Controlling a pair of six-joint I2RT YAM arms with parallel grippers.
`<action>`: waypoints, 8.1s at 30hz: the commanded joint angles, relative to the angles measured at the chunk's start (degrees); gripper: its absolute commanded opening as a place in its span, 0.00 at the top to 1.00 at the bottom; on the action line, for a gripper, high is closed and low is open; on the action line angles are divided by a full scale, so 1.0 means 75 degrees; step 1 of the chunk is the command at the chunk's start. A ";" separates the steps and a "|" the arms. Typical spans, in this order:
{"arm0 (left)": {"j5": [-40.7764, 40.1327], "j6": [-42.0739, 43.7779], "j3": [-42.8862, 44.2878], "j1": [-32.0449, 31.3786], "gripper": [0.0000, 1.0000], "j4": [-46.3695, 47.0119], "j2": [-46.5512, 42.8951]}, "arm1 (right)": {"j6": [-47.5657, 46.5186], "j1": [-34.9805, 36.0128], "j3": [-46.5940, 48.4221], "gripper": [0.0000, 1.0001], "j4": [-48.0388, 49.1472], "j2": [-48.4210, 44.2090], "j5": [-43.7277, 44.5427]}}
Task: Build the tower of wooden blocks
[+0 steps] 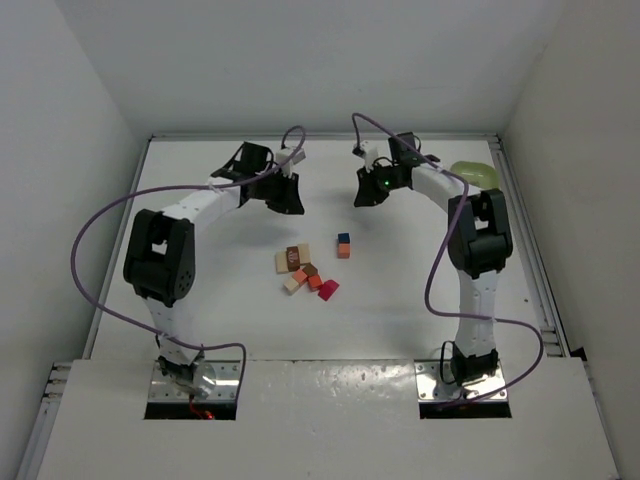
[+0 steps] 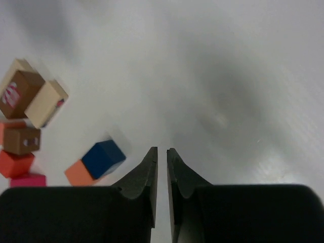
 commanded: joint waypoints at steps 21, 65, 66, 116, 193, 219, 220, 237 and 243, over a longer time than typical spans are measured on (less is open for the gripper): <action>0.1804 0.0145 -0.0613 0.2075 0.53 0.0014 -0.1279 | -0.5739 0.1027 0.0935 0.69 -0.2320 0.1060 -0.0112; 0.0154 -0.0851 -0.0941 0.2555 0.70 0.0646 -0.1524 | -0.1501 0.0090 0.0653 0.68 0.1580 0.0101 0.2394; -0.0173 -0.0933 -0.0941 0.2555 0.71 0.0646 -0.1525 | -0.1369 0.0031 0.0665 0.68 0.1629 -0.0144 0.2512; 0.1125 0.0039 -0.3085 0.5883 0.00 -0.0338 -0.3798 | -0.4801 0.4402 0.1579 0.05 -0.1195 0.1189 0.0519; 0.0726 0.0274 -0.2464 0.4770 0.00 0.0260 -0.3389 | -0.6489 0.1589 -0.0824 0.46 -0.2367 -0.1178 0.0369; 0.0726 0.0274 -0.2382 0.4770 0.00 0.0330 -0.3177 | -0.6301 0.1730 -0.0401 0.43 -0.2133 -0.0604 0.0474; 0.0657 0.0274 -0.2382 0.4770 0.00 0.0330 -0.3177 | -0.6278 0.1742 -0.0366 0.43 -0.2132 -0.0592 0.0463; 0.0656 0.0274 -0.2382 0.4770 0.00 0.0330 -0.3107 | -0.6207 0.1753 -0.0413 0.39 -0.2144 -0.0452 0.0486; 0.0656 0.0274 -0.2382 0.4770 0.00 0.0330 -0.3037 | -0.6090 0.1777 -0.0389 0.39 -0.2133 -0.0487 0.0427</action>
